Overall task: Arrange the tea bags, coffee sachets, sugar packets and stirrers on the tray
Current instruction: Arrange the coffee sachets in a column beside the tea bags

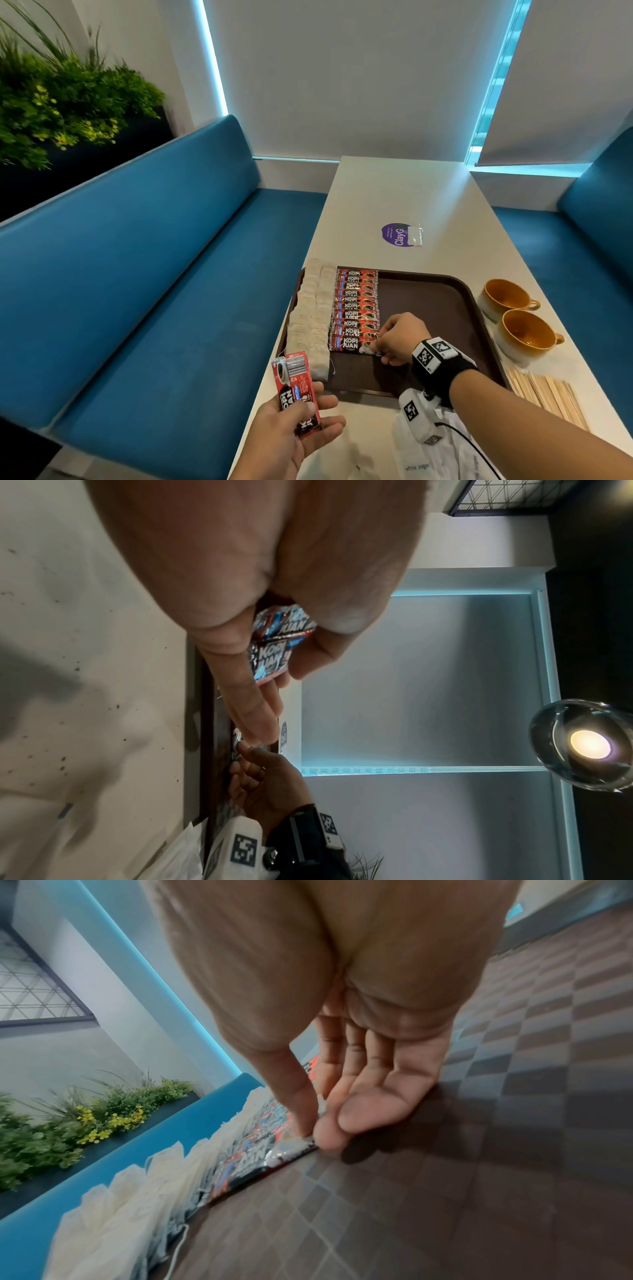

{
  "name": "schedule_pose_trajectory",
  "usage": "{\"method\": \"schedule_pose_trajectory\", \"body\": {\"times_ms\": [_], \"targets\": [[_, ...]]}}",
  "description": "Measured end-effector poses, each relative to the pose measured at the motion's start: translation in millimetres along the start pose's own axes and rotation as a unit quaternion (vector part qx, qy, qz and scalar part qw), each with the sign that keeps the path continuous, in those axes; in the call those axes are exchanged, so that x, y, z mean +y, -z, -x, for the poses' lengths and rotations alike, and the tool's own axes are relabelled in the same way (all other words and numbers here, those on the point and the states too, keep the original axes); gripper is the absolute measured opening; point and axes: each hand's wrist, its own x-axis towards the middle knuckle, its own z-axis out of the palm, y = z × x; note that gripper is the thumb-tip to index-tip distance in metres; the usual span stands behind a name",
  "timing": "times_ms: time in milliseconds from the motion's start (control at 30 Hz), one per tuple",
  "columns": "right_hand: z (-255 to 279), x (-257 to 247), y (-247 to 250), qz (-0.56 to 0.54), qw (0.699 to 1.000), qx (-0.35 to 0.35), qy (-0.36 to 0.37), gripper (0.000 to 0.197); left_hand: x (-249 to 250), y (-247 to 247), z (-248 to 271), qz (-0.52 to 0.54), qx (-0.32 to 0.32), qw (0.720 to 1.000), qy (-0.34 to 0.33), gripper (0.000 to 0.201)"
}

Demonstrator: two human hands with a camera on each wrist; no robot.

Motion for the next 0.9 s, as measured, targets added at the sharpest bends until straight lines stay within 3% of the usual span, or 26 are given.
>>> {"method": "schedule_pose_trajectory", "body": {"times_ms": [267, 567, 700, 800, 900], "targets": [[-1, 3, 0, -0.017, 1.000, 0.018, 0.001, 0.038, -1, -2, 0, -0.005, 0.004, 1.000, 0.009, 0.022], [3, 2, 3, -0.048, 0.999, 0.006, 0.002, 0.018, -1, -1, -1, 0.022, -0.011, 1.000, 0.001, 0.031], [32, -4, 8, -0.019, 0.992, 0.012, 0.124, 0.012, 0, -4, 2, 0.028, -0.027, 0.999, -0.023, 0.037], [74, -15, 15, -0.015, 0.972, -0.039, 0.229, 0.015, -2, -11, 6, 0.010, -0.029, 0.998, -0.056, 0.030], [113, -21, 20, -0.090, 0.955, -0.101, 0.266, 0.030, -4, -20, 10, -0.022, -0.024, 0.997, -0.075, 0.019]]}}
